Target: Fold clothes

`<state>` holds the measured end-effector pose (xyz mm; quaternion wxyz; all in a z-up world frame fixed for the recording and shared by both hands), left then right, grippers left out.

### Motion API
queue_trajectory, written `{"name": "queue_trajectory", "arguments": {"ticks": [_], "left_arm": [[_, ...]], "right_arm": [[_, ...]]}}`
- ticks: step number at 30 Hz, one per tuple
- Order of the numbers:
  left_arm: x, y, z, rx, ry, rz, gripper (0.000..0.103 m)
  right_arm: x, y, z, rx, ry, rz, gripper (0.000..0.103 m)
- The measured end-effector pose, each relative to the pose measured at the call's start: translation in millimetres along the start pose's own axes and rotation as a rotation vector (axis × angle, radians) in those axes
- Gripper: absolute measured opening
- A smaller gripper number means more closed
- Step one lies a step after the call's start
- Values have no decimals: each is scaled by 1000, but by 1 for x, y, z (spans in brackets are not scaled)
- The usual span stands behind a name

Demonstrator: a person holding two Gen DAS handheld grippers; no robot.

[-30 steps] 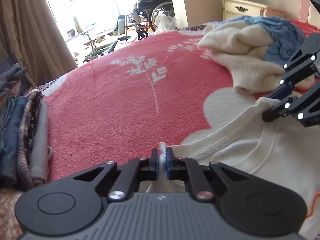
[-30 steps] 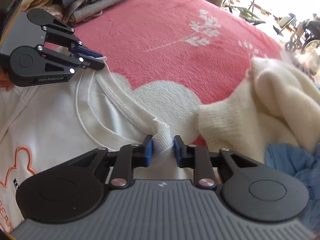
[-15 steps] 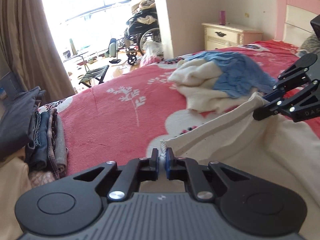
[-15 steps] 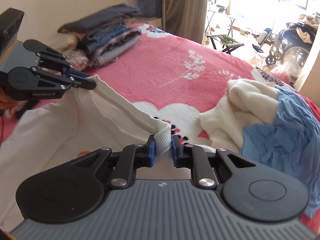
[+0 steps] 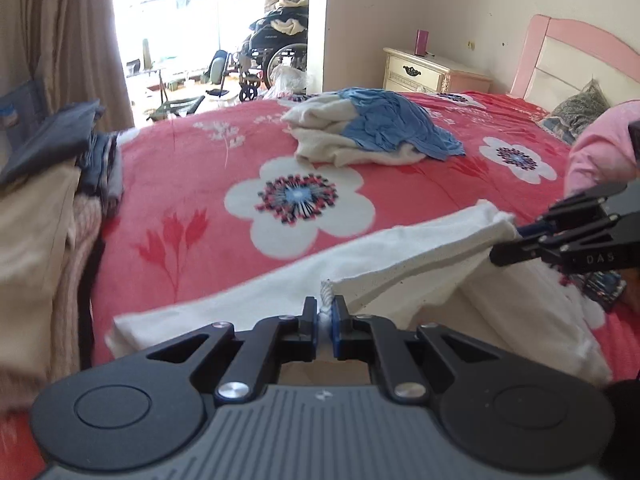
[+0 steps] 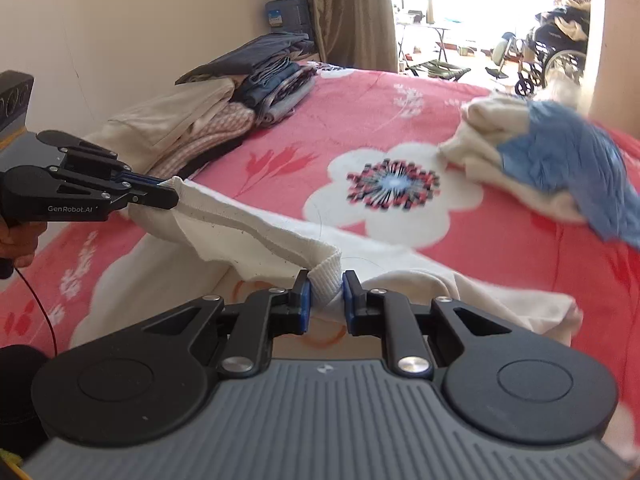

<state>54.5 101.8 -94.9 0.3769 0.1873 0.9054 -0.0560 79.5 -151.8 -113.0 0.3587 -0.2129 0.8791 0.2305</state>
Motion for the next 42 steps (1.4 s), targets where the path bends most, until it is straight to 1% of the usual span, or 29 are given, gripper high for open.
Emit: {"name": "queue_trajectory", "arguments": {"ticks": [4, 7, 11, 17, 21, 24, 25, 28, 29, 32, 33, 35, 37, 38, 42], "left_arm": [[37, -18, -33, 11, 4, -15, 7], [65, -30, -45, 21, 33, -9, 7], [102, -49, -45, 12, 71, 38, 7], [138, -61, -41, 21, 143, 38, 7], [140, -62, -38, 41, 180, 64, 7], [144, -66, -27, 73, 264, 94, 9], [145, -68, -26, 74, 276, 111, 9], [147, -71, -30, 101, 312, 165, 20], [148, -71, -34, 111, 318, 171, 26], [151, -71, -46, 139, 336, 184, 31], [152, -70, -51, 148, 340, 182, 35], [152, -67, -61, 166, 339, 166, 38], [147, -65, -67, 179, 328, 134, 39], [144, -65, -69, 184, 321, 114, 42], [128, -61, -64, 186, 273, -14, 47]], "right_arm": [[41, 22, -21, -16, 15, 71, 15], [69, 37, -30, -9, 42, 79, 15], [99, 46, -36, -5, 89, 108, 15], [119, 58, -37, 17, 157, 68, 15], [127, 68, -36, 29, 207, 19, 15], [132, 70, -33, 35, 255, 4, 16], [133, 70, -32, 36, 272, 7, 17], [137, 68, -34, 32, 336, 25, 22], [139, 68, -36, 25, 357, 39, 23], [143, 64, -49, -18, 408, 115, 24], [144, 62, -55, -33, 422, 143, 24], [144, 59, -68, -49, 414, 184, 24], [139, 55, -81, -62, 387, 226, 25], [137, 54, -84, -66, 370, 241, 25], [125, 49, -90, -83, 304, 299, 29]]}}
Point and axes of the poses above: each gripper's, at about its wrist camera, not at the fingertips, and z roughly the way its jaws point, y to its left, x to its underside, the point moved 2 cm from there along z, roughly the way its jaws point, and after that the axes turned 6 degrees about -x, right-handed, at the moved point
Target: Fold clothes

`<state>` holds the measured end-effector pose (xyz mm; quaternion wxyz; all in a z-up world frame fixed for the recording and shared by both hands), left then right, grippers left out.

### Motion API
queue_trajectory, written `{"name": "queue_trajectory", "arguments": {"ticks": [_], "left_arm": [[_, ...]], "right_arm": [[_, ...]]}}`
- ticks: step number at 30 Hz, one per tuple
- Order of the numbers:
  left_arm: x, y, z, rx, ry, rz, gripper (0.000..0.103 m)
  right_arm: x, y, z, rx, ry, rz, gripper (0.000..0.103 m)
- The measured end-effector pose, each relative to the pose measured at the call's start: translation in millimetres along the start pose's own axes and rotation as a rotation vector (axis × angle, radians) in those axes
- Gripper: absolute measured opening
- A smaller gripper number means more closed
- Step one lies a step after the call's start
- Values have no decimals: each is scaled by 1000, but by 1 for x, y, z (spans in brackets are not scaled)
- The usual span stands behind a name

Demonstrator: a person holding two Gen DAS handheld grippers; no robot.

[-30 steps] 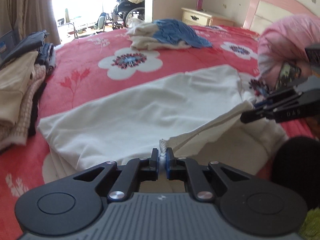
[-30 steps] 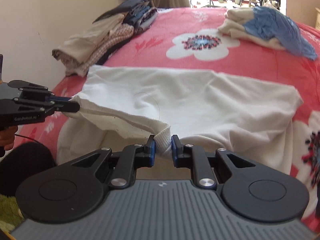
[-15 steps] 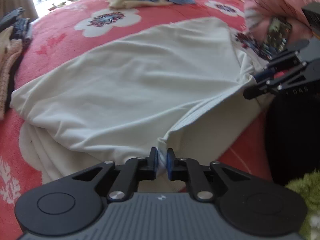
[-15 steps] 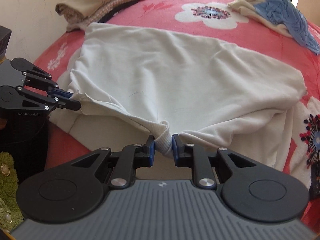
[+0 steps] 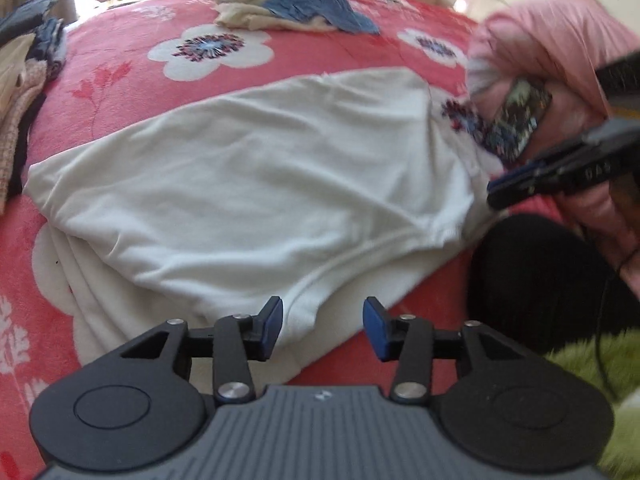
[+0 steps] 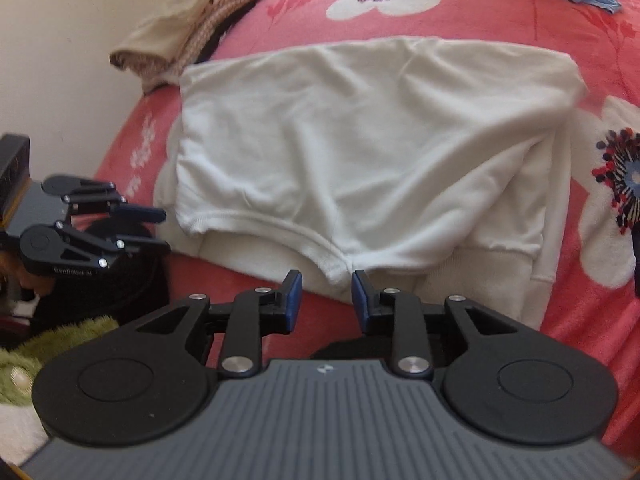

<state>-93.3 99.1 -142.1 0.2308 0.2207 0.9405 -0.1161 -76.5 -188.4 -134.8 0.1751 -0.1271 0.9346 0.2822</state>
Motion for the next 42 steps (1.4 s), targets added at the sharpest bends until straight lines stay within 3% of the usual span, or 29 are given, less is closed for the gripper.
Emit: {"name": "queue_trajectory", "arguments": {"ticks": [4, 7, 11, 15, 16, 17, 20, 31, 36, 39, 42], "left_arm": [[-13, 4, 26, -38, 33, -75, 46], [-15, 6, 45, -83, 67, -87, 45], [-8, 14, 57, -93, 95, -111, 45], [1, 20, 60, -90, 90, -128, 45], [3, 20, 60, -89, 85, -129, 45], [4, 21, 60, -88, 80, -130, 45], [5, 25, 60, -74, 71, -155, 45], [9, 42, 59, -16, 48, -315, 45], [10, 38, 59, -36, 42, -309, 45], [11, 38, 59, -41, 42, -307, 45], [11, 40, 61, -39, 48, -308, 45]], "right_arm": [[-14, -16, 18, -29, -54, 161, 41], [-24, -40, 38, -78, -82, 353, 41], [-31, -53, 66, -64, -78, 479, 41], [-32, -57, 85, -29, -54, 517, 37], [-31, -57, 87, -25, -52, 519, 30], [-31, -56, 89, -21, -51, 521, 17], [-30, -54, 87, -12, -59, 513, 5], [-17, -52, 10, -38, -234, 523, 1], [-17, -62, 30, -59, -197, 613, 8], [-22, -65, 56, -46, -164, 640, 30], [-29, -64, 80, -38, -130, 639, 35]]}}
Point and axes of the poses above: each gripper's, at about its wrist camera, not at the fingertips, and z roughly the way its jaws point, y to its left, x to its underside, the point moved 2 cm from there along z, roughly the way its jaws point, and after that the axes turned 6 degrees about -x, right-handed, at the moved point
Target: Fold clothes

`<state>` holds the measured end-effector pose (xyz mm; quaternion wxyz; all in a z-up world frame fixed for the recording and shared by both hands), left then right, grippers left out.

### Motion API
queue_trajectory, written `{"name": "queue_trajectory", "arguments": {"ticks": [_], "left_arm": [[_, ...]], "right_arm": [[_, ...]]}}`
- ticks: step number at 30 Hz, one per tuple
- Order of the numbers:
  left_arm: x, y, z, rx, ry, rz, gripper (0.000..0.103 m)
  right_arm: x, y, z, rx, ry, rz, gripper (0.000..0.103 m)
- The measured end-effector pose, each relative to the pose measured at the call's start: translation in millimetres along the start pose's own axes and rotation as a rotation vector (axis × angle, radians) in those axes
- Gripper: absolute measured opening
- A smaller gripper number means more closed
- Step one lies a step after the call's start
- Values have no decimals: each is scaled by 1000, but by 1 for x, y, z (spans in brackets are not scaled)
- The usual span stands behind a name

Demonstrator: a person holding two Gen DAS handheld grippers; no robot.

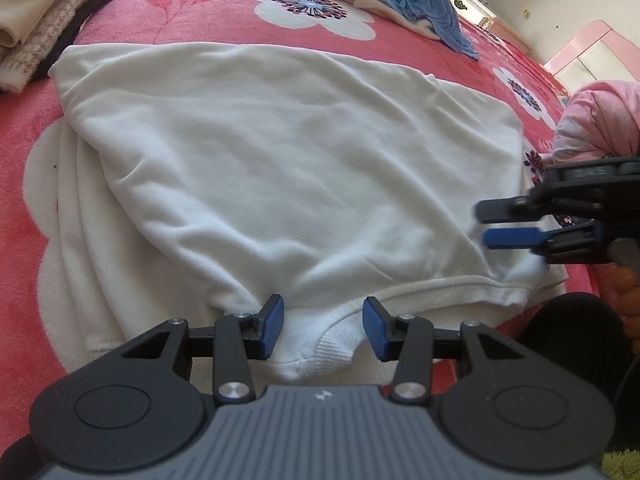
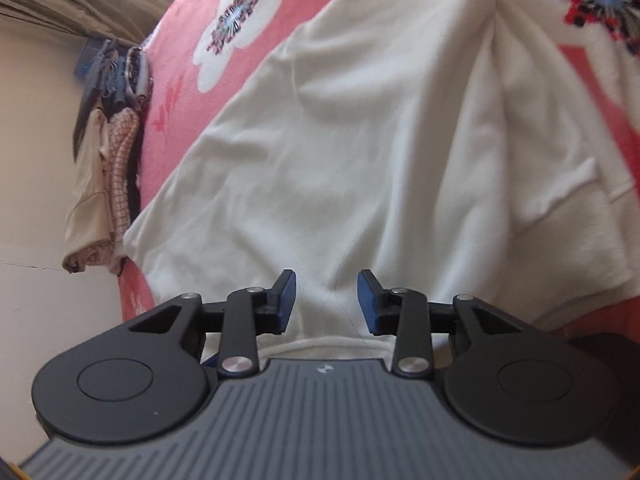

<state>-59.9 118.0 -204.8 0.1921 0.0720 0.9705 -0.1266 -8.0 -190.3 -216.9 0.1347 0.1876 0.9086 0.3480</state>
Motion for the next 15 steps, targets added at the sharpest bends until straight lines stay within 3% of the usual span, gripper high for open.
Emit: {"name": "queue_trajectory", "arguments": {"ticks": [3, 4, 5, 12, 15], "left_arm": [[0, 1, 1, 5, 5, -2, 45], [0, 2, 1, 8, 5, -5, 45], [0, 3, 1, 12, 5, -8, 45], [0, 4, 1, 22, 1, -30, 45], [0, 3, 0, 18, -1, -29, 45]], "right_arm": [[3, 4, 14, 16, 5, -18, 30], [4, 6, 15, 17, -1, -26, 9], [5, 6, 12, 2, 0, -22, 2], [13, 18, -65, -177, -137, -46, 0], [17, 21, -119, -200, -217, -85, 0]]}}
Point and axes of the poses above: each gripper's, at about its wrist camera, not at the fingertips, and z roughly the way its jaws point, y to its left, x to its underside, the point moved 2 cm from there along z, roughly the way its jaws point, and after that the axes turned 6 degrees about -x, right-handed, at the moved point
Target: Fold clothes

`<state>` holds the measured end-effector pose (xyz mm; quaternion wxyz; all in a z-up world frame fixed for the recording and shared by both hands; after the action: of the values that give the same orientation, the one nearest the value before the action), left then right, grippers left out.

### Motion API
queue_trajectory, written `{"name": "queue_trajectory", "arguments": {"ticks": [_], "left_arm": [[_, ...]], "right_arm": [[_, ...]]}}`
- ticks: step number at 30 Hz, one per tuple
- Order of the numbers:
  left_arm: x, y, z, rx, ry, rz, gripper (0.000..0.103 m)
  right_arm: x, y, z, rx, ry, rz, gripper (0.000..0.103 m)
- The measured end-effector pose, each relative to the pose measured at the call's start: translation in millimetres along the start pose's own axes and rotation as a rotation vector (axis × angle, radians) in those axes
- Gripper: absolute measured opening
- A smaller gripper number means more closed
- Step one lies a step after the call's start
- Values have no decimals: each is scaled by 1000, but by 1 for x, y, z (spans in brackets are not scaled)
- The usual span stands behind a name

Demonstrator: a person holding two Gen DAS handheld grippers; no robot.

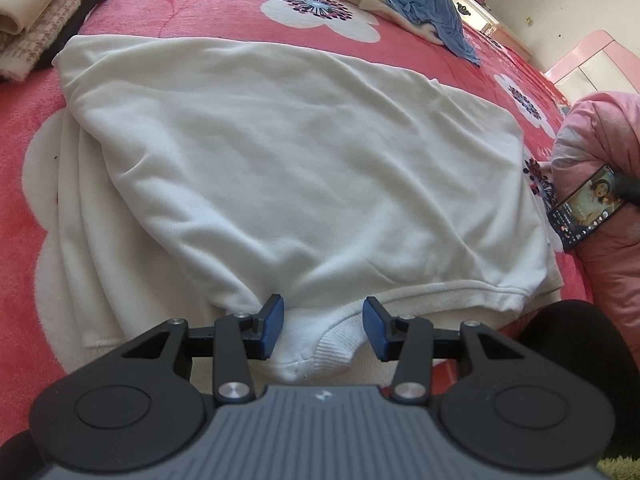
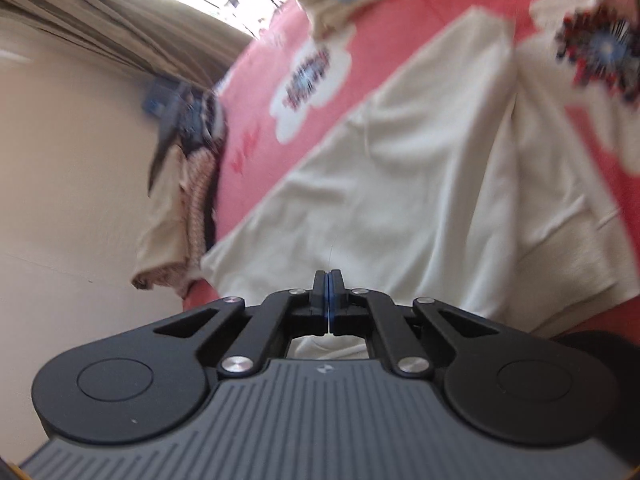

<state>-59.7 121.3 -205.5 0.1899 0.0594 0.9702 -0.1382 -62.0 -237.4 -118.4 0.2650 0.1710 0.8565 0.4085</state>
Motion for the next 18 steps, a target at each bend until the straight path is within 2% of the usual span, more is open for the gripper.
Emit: {"name": "queue_trajectory", "arguments": {"ticks": [5, 8, 10, 11, 13, 14, 15, 17, 18], "left_arm": [[0, -1, -1, -7, -1, -3, 45], [1, -1, -3, -9, -3, -4, 45], [1, -1, -3, -8, -3, -9, 45], [0, 0, -2, -8, -2, -12, 45], [0, -1, -1, -9, 1, -12, 46], [0, -1, -1, -10, 1, -12, 46], [-1, -1, 0, -11, 2, -11, 47], [0, -2, 0, -12, 0, -8, 48], [0, -3, 0, -14, -1, -5, 48]], "right_arm": [[-8, 15, -67, 41, -109, -92, 0], [-7, 16, -96, 108, -157, -152, 0], [-2, 13, -116, 242, -195, -231, 0], [2, 12, -125, 366, -213, -307, 0], [14, 8, -129, 732, -197, -527, 2], [22, 2, -126, 905, -162, -631, 3], [29, -4, -121, 1017, -120, -702, 4], [36, -11, -114, 1002, -71, -690, 8], [37, -11, -111, 916, -64, -639, 13]]}}
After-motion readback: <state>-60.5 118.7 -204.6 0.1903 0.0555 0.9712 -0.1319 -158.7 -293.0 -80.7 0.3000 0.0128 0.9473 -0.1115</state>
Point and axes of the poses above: each gripper's, at about its wrist camera, not at the fingertips, and z roughly the way its jaws point, y to its left, x to its underside, the point moved 2 cm from there along z, roughly the way its jaws point, and after that the axes turned 6 degrees about -x, right-handed, at the moved point
